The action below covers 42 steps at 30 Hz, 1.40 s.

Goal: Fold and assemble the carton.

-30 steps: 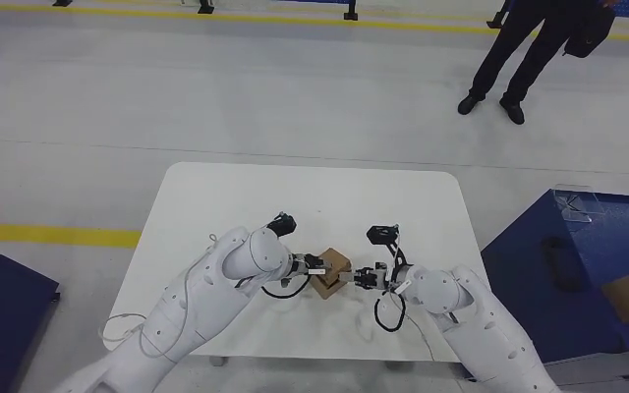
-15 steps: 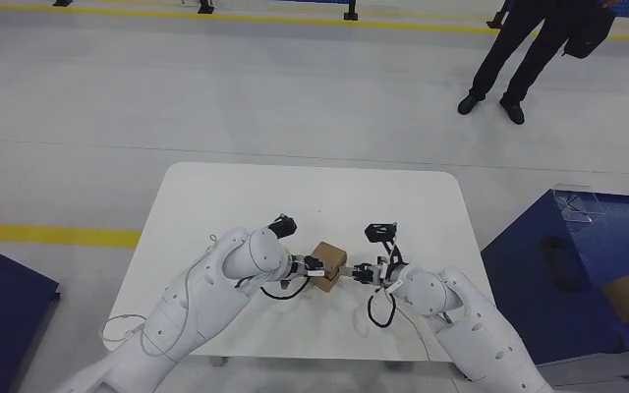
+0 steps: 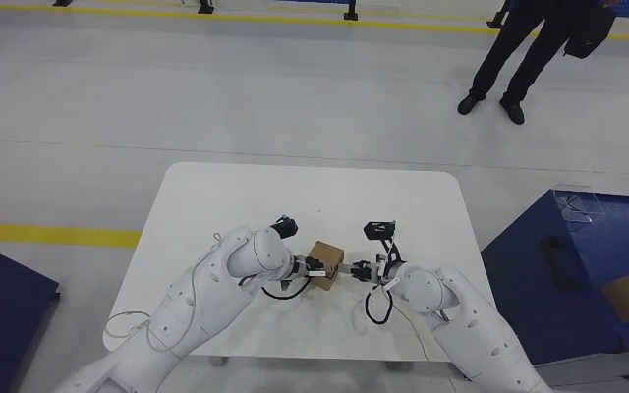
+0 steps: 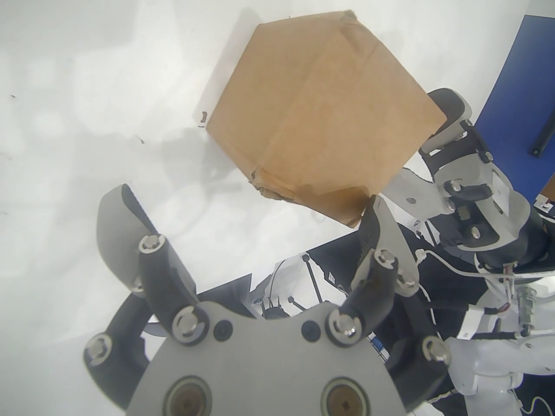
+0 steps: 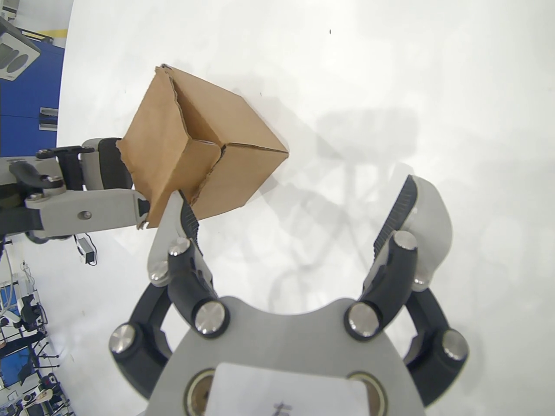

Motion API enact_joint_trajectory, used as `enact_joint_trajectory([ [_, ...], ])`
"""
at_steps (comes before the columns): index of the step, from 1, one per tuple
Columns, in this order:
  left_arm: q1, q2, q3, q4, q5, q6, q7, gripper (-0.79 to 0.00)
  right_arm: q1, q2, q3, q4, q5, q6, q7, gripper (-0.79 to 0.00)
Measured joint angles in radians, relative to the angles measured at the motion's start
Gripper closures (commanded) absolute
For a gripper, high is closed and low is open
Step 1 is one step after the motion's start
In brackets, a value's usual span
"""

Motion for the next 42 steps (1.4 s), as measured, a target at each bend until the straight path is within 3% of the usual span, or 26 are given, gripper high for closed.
enact_joint_trajectory([
  [19, -0.006, -0.018, 0.006, 0.029, 0.012, 0.013, -0.013, -0.785, 0.025, -0.023, 0.008, 0.013, 0.037, 0.06, -0.024, -0.785],
  [33, 0.075, 0.012, -0.085, -0.107, 0.028, 0.001, 0.055, -0.785, 0.046, -0.043, -0.036, 0.054, -0.018, 0.088, -0.019, -0.785],
  [42, 0.076, 0.012, -0.086, -0.108, 0.027, 0.002, 0.055, -0.785, 0.025, -0.04, 0.007, 0.024, 0.04, 0.08, 0.002, -0.785],
])
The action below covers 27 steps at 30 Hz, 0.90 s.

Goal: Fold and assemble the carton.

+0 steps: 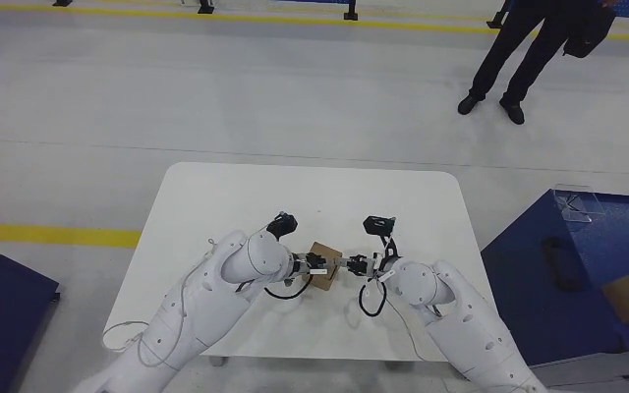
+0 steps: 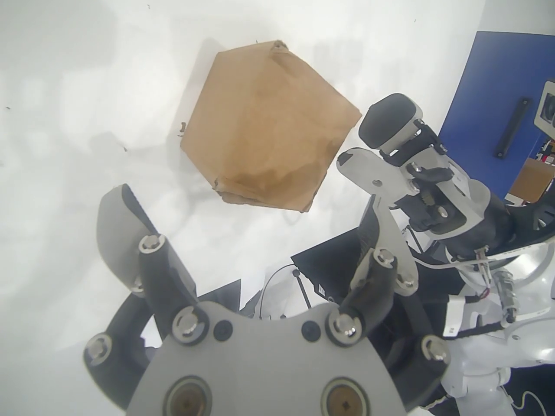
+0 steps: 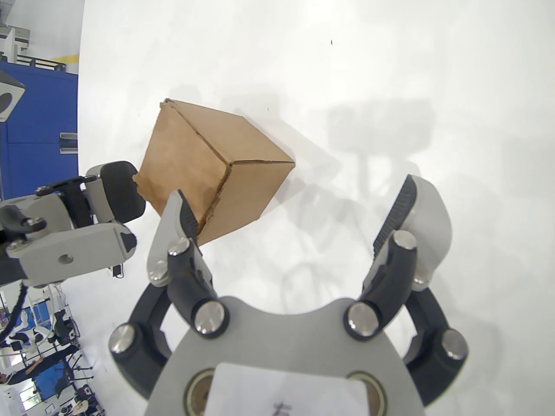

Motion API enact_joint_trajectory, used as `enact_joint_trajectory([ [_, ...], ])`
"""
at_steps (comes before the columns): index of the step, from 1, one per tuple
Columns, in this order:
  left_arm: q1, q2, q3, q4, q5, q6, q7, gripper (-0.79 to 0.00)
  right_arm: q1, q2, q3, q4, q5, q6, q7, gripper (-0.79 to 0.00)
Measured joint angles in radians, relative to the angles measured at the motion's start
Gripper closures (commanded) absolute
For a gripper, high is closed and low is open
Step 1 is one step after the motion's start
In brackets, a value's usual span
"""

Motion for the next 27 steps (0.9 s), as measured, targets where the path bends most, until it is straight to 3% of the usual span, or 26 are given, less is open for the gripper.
enact_joint_trajectory([
  [3, 0.012, 0.002, -0.011, -0.021, -0.005, -0.019, 0.02, -0.785, -0.006, 0.0, 0.014, -0.004, 0.019, -0.005, -0.017, -0.785],
  [5, 0.055, 0.011, -0.047, -0.09, 0.008, -0.077, 0.104, -0.785, -0.018, 0.002, 0.056, -0.015, 0.07, -0.01, -0.051, -0.785],
  [10, 0.255, 0.055, -0.104, -0.342, 0.198, -0.202, 0.361, -0.785, -0.053, 0.011, 0.164, -0.024, 0.188, -0.015, -0.068, -0.785],
  [13, 0.377, 0.077, -0.102, -0.439, 0.378, -0.252, 0.508, -0.785, -0.055, 0.014, 0.196, -0.005, 0.226, -0.001, -0.038, -0.785],
  [16, 0.458, 0.087, -0.082, -0.472, 0.554, -0.28, 0.639, -0.785, -0.051, 0.013, 0.203, 0.007, 0.272, 0.008, -0.001, -0.785],
  [20, 0.501, 0.091, -0.062, -0.449, 0.779, -0.269, 0.817, -0.785, -0.051, 0.013, 0.202, 0.007, 0.268, 0.007, -0.003, -0.785],
  [27, 0.5, 0.091, -0.062, -0.449, 0.76, -0.269, 0.798, -0.785, -0.051, 0.013, 0.202, 0.007, 0.268, 0.007, -0.003, -0.785],
])
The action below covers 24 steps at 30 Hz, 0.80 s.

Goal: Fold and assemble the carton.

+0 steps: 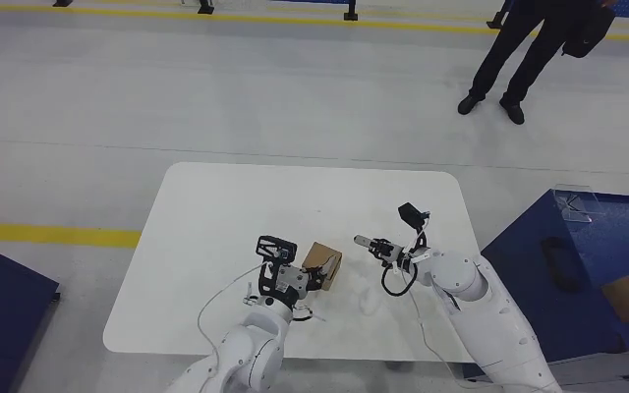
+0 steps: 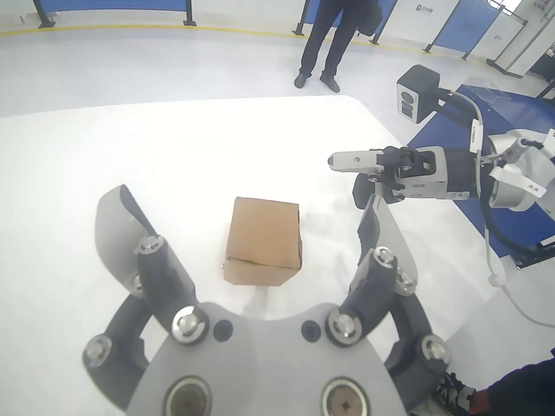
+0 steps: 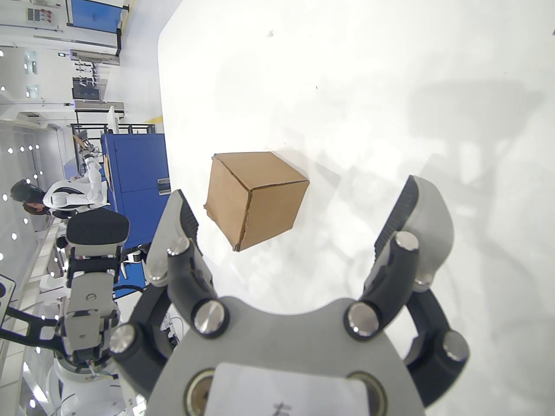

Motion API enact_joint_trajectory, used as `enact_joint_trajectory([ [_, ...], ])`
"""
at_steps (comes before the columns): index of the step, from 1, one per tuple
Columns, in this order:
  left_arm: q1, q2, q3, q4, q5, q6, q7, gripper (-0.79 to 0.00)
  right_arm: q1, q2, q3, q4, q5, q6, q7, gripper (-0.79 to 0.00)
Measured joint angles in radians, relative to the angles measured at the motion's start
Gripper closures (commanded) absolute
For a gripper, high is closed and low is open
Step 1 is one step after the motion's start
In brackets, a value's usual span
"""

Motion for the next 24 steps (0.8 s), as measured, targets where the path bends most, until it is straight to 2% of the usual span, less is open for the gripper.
enact_joint_trajectory([
  [21, 0.0, 0.0, 0.0, 0.0, 0.0, 0.0, 0.0, -0.785, -0.001, 0.0, 0.001, -0.001, -0.001, -0.002, -0.002, -0.785],
  [24, -0.001, 0.002, -0.004, 0.005, 0.02, 0.004, 0.02, -0.785, -0.023, 0.003, 0.028, -0.014, -0.006, -0.026, -0.066, -0.785],
])
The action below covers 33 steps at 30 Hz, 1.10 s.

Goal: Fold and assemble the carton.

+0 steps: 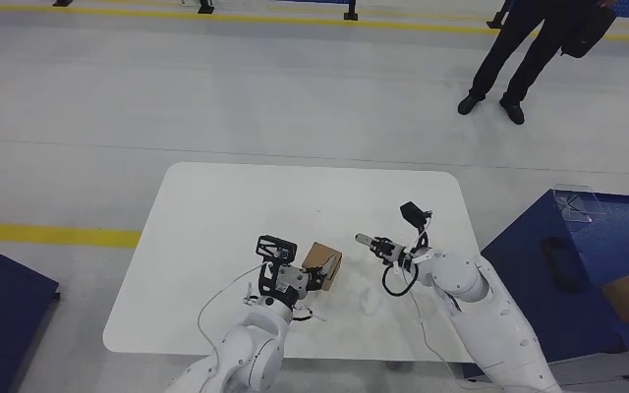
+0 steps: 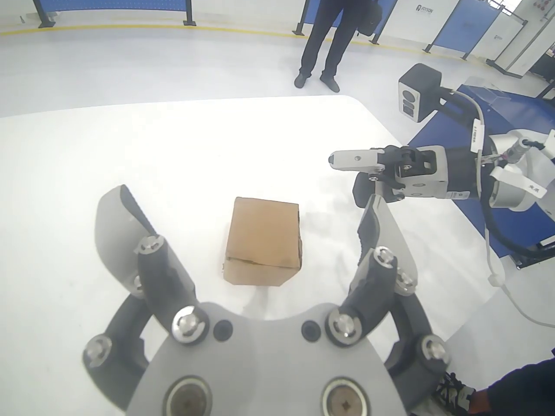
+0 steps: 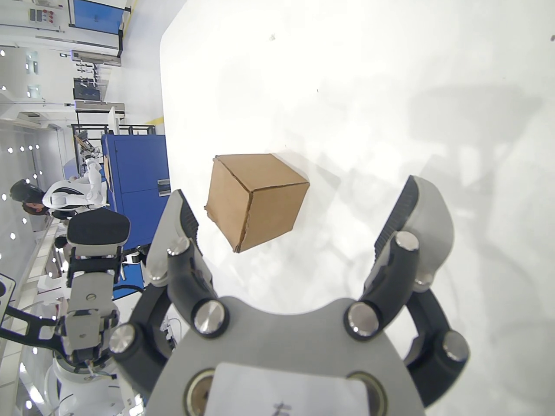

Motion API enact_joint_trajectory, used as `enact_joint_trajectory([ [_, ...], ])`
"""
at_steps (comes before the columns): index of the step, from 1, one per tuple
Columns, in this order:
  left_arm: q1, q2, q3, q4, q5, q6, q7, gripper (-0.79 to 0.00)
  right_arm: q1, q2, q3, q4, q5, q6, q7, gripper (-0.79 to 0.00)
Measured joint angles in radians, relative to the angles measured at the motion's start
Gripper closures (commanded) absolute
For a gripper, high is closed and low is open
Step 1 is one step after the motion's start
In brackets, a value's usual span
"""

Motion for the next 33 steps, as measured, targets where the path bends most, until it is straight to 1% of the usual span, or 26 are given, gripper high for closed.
enact_joint_trajectory([
  [2, 0.018, 0.002, 0.01, 0.004, 0.09, 0.0, 0.067, -0.785, -0.018, 0.003, 0.029, -0.013, -0.003, 0.002, -0.052, -0.785],
  [6, 0.051, 0.002, 0.034, 0.037, 0.231, -0.07, 0.163, -0.785, -0.042, 0.007, 0.068, -0.031, -0.015, 0.01, -0.101, -0.785],
  [8, 0.055, -0.001, 0.052, 0.078, 0.28, -0.106, 0.211, -0.785, -0.047, 0.009, 0.077, -0.035, -0.021, 0.019, -0.098, -0.785],
  [11, 0.036, -0.011, 0.069, 0.161, 0.289, -0.159, 0.253, -0.785, -0.047, 0.009, 0.077, -0.036, -0.023, 0.021, -0.094, -0.785],
  [15, -0.014, -0.034, 0.11, 0.281, 0.345, -0.173, 0.255, -0.785, -0.047, 0.009, 0.077, -0.036, -0.023, 0.02, -0.095, -0.785],
  [19, -0.06, -0.066, 0.137, 0.374, 0.318, -0.163, 0.262, -0.785, -0.047, 0.009, 0.077, -0.036, -0.023, 0.02, -0.095, -0.785],
  [25, -0.097, -0.103, 0.145, 0.447, 0.289, -0.113, 0.276, -0.785, -0.047, 0.009, 0.077, -0.036, -0.023, 0.02, -0.095, -0.785],
  [33, -0.119, -0.131, 0.143, 0.513, 0.281, -0.115, 0.257, -0.785, -0.047, 0.009, 0.077, -0.036, -0.023, 0.02, -0.095, -0.785],
])
